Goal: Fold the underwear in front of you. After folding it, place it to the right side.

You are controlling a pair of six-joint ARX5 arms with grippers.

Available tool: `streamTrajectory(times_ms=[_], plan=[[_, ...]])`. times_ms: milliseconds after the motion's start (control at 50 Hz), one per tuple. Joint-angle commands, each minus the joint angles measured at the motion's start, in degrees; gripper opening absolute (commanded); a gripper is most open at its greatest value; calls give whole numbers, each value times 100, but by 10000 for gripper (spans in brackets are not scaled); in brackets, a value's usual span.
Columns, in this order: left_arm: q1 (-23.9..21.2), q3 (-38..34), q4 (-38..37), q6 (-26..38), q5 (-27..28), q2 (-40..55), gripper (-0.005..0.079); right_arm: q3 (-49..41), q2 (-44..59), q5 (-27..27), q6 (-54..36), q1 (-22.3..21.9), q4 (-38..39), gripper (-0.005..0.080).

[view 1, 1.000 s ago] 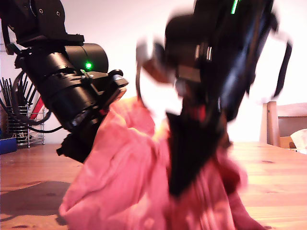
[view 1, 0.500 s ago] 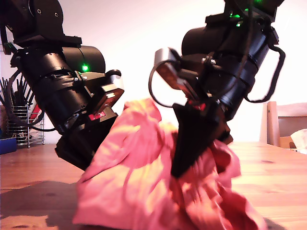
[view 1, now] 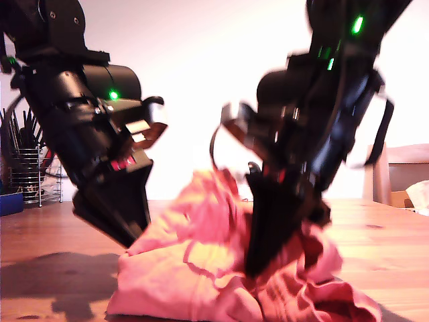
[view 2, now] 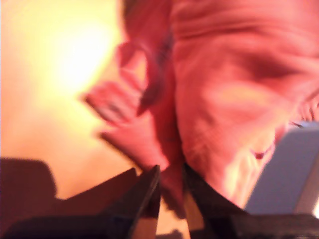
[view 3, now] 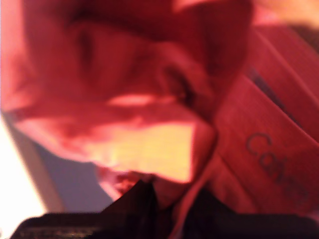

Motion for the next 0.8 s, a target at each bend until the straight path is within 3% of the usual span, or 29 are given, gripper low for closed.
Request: streamTrajectory(times_ms=[0,100,260,520,780], plan=[[92,229,-92,96,13,-133,111,4,-35,-48,11,15,76,-12],[201,459,-286,98,116,-243,111,13,-28,-107,15,-7,157,-12],[258,549,-365,57,857,-463,111,13,-7,-155,15,-17,201,-12],[175,544,-715,20,1576,-348,110,13,-7,-160,15,-66,221,-12],[92,492,-492,42,1655,26,92,13,-4,-315,39,-66,280,-12]])
